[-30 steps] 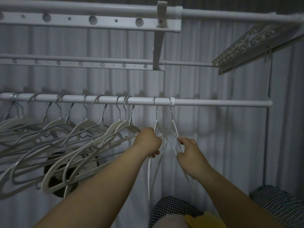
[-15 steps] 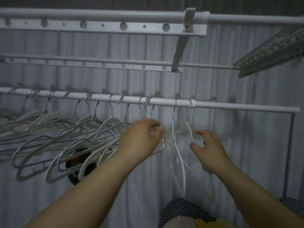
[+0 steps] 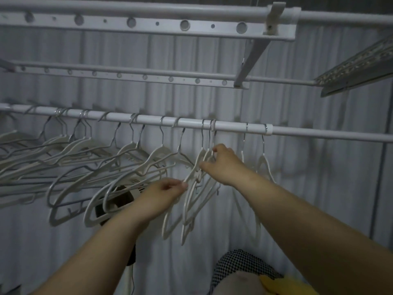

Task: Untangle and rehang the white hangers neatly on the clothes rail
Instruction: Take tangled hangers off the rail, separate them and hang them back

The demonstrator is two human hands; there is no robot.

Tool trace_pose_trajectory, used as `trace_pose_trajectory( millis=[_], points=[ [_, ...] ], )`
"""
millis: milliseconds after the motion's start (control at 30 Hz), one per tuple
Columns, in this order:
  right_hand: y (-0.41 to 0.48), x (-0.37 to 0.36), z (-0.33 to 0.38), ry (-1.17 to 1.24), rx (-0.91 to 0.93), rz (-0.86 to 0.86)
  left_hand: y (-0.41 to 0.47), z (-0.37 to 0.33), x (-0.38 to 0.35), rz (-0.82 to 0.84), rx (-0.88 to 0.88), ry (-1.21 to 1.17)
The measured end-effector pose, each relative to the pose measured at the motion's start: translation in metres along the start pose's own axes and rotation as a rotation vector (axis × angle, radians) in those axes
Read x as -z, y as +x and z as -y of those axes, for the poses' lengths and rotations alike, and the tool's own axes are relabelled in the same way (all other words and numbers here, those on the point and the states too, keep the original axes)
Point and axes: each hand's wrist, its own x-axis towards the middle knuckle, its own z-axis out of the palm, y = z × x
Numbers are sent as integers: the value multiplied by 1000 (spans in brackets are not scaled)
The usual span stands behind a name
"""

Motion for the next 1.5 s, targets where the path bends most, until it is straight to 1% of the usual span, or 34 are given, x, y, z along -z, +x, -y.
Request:
trace_pose_trajectory(
  millis=[67, 133, 200, 267, 333, 433, 467, 533, 567, 633, 667, 733, 833, 900, 1000, 1067, 1133, 1200, 1367, 1500],
  points=[
    [2, -7, 0, 129, -134, 48, -1, 1, -5, 90, 30, -71],
    [0, -13, 1, 299, -210, 87, -1, 0, -9, 144, 56, -134],
    [-2, -18, 2, 425, -231, 133, -1, -1, -12, 205, 60, -210],
    [-5, -23, 3, 482, -226, 141, -1, -1, -14, 249, 70, -283],
    [-8, -25, 4, 533, -223, 115, 0, 0, -14, 231, 90, -310],
    [-12, -24, 2, 610, -241, 56, 2, 2, -15, 101, 140, -301],
    [-12, -24, 0, 605, -246, 39, 4, 4, -15, 63, 124, -263],
    [-10, -24, -4, 530, -242, 2, 4, 5, -14, 12, 13, -118],
    [-9, -25, -6, 479, -234, -13, 4, 5, -13, -12, -56, 17],
    [-6, -25, -11, 407, -222, -33, 8, 4, -10, -65, -193, 390],
    [-5, -24, -14, 387, -223, -38, 11, 3, -9, -76, -235, 546],
    [-4, -18, -21, 361, -229, -52, 19, 0, -10, -54, -238, 744],
    [-5, -7, -32, 291, -232, -54, 32, -4, -11, -49, -190, 925],
    [-5, -1, -38, 228, -237, -46, 36, -5, -11, -106, -199, 1007],
    [-4, 6, -46, 142, -240, -28, 36, -7, -14, -178, -306, 1073],
    [-4, 11, -49, 80, -223, -19, 35, -11, -17, -201, -345, 1158],
    [-5, 16, -51, 38, -210, -9, 35, -17, -19, -211, -340, 1256],
    [-7, 21, -52, -12, -193, -1, 37, -23, -21, -208, -325, 1305],
    [-14, 31, -58, -85, -153, 19, 40, -33, -29, -134, -281, 1298],
    [-13, 35, -64, -66, -154, 30, 45, -31, -28, -139, -214, 1265]
  ],
)
